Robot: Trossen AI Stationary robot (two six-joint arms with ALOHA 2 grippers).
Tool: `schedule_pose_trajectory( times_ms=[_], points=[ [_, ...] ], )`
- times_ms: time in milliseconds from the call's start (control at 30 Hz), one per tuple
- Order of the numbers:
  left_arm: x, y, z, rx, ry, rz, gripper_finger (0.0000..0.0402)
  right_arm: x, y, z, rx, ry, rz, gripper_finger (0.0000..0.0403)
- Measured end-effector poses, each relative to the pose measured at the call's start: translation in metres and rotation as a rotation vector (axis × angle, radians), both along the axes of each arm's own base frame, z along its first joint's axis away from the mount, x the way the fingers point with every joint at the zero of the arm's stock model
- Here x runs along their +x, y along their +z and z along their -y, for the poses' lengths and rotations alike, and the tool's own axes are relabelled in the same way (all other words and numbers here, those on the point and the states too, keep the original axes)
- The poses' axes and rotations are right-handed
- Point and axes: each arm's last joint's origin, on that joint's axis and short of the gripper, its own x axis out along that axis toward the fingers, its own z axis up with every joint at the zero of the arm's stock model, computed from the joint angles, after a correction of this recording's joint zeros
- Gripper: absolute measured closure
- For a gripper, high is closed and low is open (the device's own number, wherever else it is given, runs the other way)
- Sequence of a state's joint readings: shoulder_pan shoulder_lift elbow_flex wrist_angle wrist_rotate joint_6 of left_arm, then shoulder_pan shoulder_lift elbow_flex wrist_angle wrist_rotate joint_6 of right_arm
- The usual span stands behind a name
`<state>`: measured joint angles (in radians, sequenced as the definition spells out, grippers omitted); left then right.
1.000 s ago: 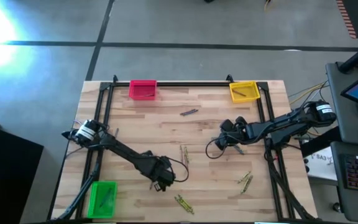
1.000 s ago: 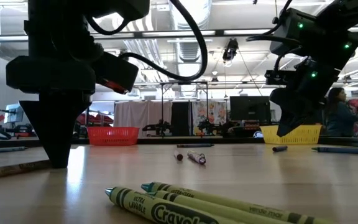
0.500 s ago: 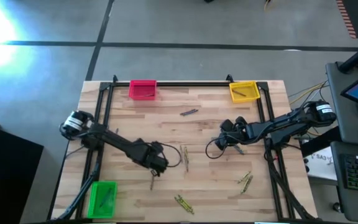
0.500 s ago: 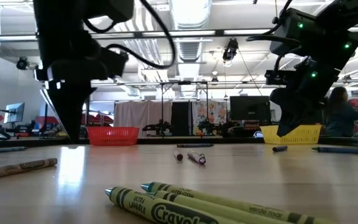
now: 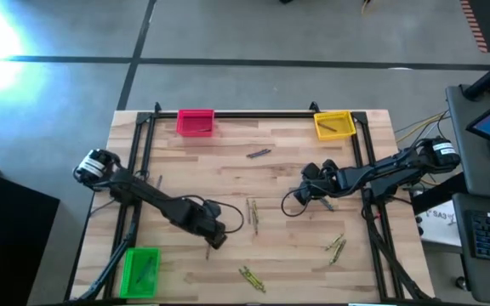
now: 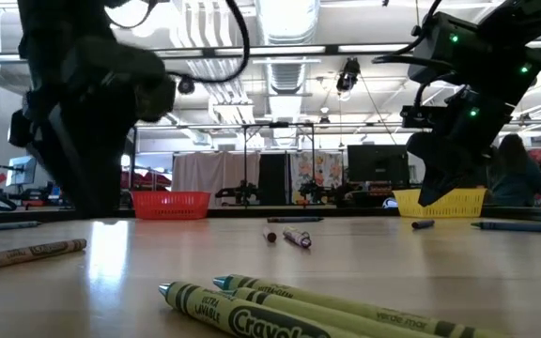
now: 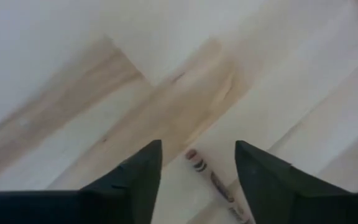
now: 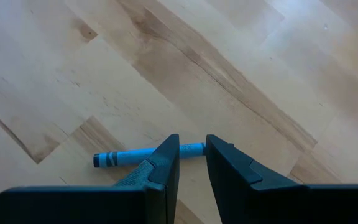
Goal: Sort crayons
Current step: Put the brown crayon into the red bin
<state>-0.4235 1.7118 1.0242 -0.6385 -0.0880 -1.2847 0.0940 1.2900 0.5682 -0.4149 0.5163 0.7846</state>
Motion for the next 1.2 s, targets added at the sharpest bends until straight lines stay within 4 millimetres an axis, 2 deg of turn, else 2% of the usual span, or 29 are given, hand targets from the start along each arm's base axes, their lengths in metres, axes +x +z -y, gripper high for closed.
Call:
schedule_pose_trajectory(
  times_ms=[233,400,567,767,933,1200],
  points=[
    [0.005,-0.023,0.010,-0.092,-0.068,-0.108,0.0156,0.000,0.000,0.000,0.000,0.000,-0.001,0.0330],
    [0.005,-0.032,0.012,-0.093,-0.091,-0.154,0.0156,-0.001,-0.001,0.000,-0.001,0.000,-0.005,0.0330],
    [0.003,-0.033,0.010,-0.071,-0.088,-0.171,0.0206,-0.003,-0.003,0.000,-0.001,0.001,-0.015,0.0330],
    [-0.002,-0.034,0.007,0.004,-0.074,-0.210,0.0309,-0.004,-0.005,-0.001,0.024,0.031,-0.032,0.0330],
    [-0.003,-0.034,0.005,0.054,-0.164,-0.210,0.0388,-0.004,-0.005,-0.001,0.024,0.033,-0.031,0.0330],
    [-0.002,-0.035,-0.004,0.083,-0.246,-0.226,0.0393,-0.004,-0.005,-0.001,0.025,0.034,-0.032,0.0330]
  ],
)
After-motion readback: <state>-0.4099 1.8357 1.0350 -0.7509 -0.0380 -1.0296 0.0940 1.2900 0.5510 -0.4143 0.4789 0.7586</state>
